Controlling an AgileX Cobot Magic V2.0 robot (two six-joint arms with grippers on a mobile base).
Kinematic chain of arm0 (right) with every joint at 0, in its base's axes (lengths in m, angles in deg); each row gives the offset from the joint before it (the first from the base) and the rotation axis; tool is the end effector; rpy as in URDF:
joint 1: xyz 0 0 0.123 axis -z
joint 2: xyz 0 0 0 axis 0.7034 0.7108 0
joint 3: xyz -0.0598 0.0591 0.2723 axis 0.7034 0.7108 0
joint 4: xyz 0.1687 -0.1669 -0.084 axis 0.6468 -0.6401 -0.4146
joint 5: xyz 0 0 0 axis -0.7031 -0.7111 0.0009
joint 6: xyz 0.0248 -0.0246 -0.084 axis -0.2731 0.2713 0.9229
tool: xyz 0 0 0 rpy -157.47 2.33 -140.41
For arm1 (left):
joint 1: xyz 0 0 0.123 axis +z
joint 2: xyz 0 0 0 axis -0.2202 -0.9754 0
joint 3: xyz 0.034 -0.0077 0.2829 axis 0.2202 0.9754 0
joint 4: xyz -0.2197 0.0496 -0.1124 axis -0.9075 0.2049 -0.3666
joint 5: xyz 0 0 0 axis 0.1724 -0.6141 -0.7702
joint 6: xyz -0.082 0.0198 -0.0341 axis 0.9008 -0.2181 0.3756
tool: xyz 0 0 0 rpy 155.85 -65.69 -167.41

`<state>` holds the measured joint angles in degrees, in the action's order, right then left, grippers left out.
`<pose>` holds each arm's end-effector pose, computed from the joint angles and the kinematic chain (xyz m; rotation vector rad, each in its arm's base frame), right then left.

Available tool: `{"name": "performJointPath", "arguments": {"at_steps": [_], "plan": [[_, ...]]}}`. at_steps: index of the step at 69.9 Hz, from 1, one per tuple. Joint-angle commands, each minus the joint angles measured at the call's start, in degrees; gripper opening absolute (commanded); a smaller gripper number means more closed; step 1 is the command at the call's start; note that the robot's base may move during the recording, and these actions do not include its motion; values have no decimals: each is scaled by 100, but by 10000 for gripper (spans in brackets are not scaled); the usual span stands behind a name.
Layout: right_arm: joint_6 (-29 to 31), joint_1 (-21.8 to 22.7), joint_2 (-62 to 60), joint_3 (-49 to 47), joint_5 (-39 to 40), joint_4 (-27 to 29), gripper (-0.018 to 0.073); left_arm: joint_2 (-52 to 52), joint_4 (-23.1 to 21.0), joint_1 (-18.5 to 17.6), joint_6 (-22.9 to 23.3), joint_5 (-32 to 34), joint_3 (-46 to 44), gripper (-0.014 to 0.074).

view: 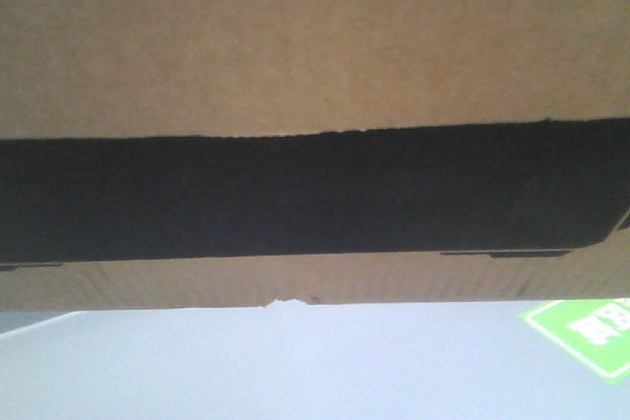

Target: Grab box from left shelf to table start

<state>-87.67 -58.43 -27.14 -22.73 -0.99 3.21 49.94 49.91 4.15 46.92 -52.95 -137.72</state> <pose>0.1005 0.0281 0.4254 -0.1516 1.8954 0.2722 0.0956 -0.0219 0.4382 0.1174 1.9683 -0.2341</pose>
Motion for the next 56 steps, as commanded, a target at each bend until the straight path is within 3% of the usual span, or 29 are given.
{"name": "performJointPath", "arguments": {"at_steps": [1,56], "plan": [[53,6,12,-223,832,-154,57,40,-442,-33,30,720,-216,-102],[53,6,12,-223,830,-154,57,40,-442,-33,30,709,-216,-102]]}}
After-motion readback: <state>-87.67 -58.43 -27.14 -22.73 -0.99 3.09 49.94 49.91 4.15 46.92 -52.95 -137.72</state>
